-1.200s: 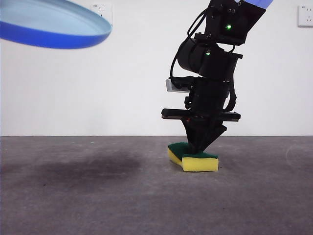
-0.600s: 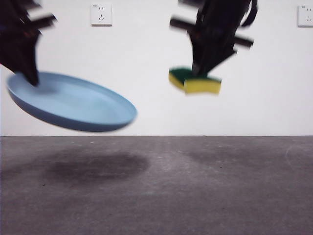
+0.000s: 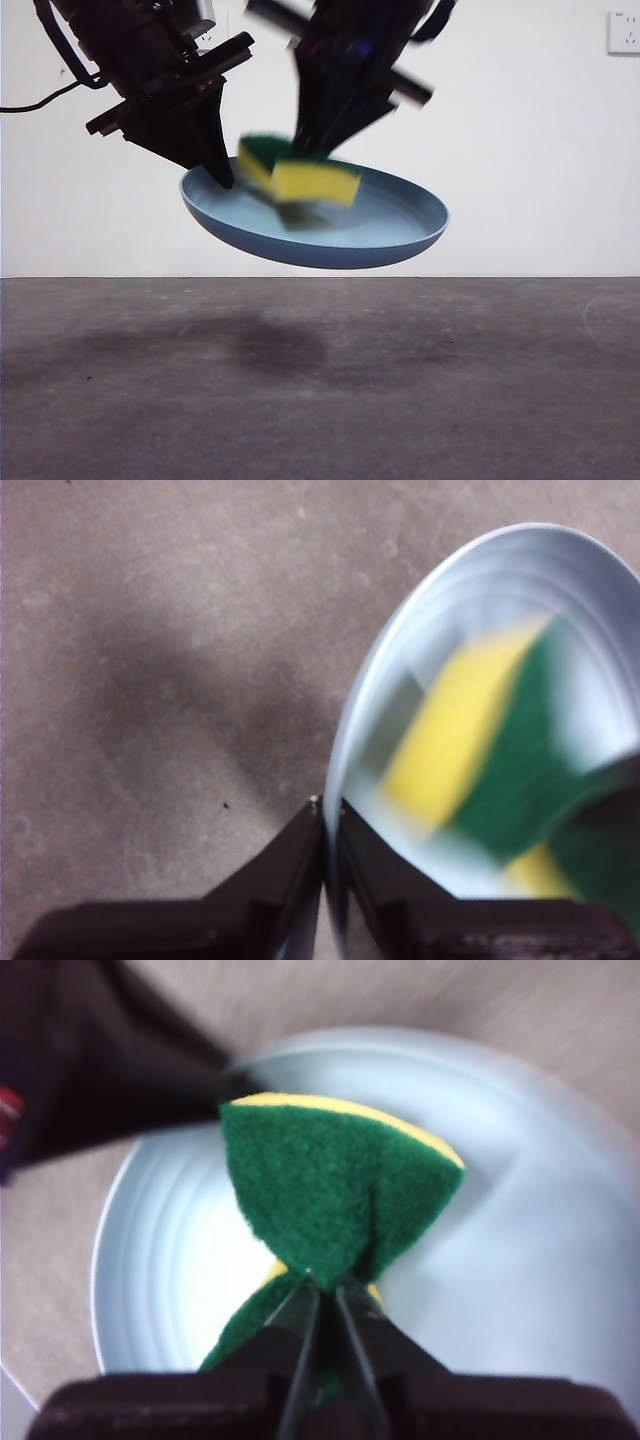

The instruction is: Pick up the plate,pick up the cloth,clean the plate with the cloth

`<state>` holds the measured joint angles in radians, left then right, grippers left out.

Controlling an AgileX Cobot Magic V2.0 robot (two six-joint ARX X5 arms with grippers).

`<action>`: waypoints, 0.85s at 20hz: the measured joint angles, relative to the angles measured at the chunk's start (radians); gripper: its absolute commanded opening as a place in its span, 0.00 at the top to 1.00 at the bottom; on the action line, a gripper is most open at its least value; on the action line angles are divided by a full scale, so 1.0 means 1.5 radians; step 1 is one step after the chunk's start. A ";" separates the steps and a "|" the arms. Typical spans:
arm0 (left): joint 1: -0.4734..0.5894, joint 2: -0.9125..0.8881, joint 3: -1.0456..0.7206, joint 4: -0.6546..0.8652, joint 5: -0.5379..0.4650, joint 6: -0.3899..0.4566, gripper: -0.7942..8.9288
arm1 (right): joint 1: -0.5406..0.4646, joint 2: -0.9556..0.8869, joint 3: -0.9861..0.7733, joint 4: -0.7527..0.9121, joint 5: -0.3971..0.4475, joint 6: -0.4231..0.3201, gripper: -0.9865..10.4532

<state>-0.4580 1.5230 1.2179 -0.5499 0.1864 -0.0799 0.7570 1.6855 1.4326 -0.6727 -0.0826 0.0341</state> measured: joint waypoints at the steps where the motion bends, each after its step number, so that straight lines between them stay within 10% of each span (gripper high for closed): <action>1: 0.000 0.000 0.000 0.000 -0.001 -0.004 0.93 | 0.011 0.019 0.000 0.000 -0.017 0.000 0.93; 5: 0.018 0.000 0.000 -0.003 -0.007 -0.005 0.93 | 0.055 0.040 0.000 -0.068 -0.012 -0.005 0.93; 11: 0.051 0.000 0.000 -0.022 0.036 -0.007 0.93 | -0.001 0.040 0.000 -0.130 0.254 -0.020 0.93; 17: 0.038 0.001 0.000 -0.021 0.064 -0.027 0.93 | -0.080 0.038 0.000 0.036 0.132 -0.022 0.93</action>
<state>-0.4004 1.5238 1.2175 -0.5819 0.2821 -0.1204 0.6376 1.7420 1.4326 -0.6186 0.1158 0.0017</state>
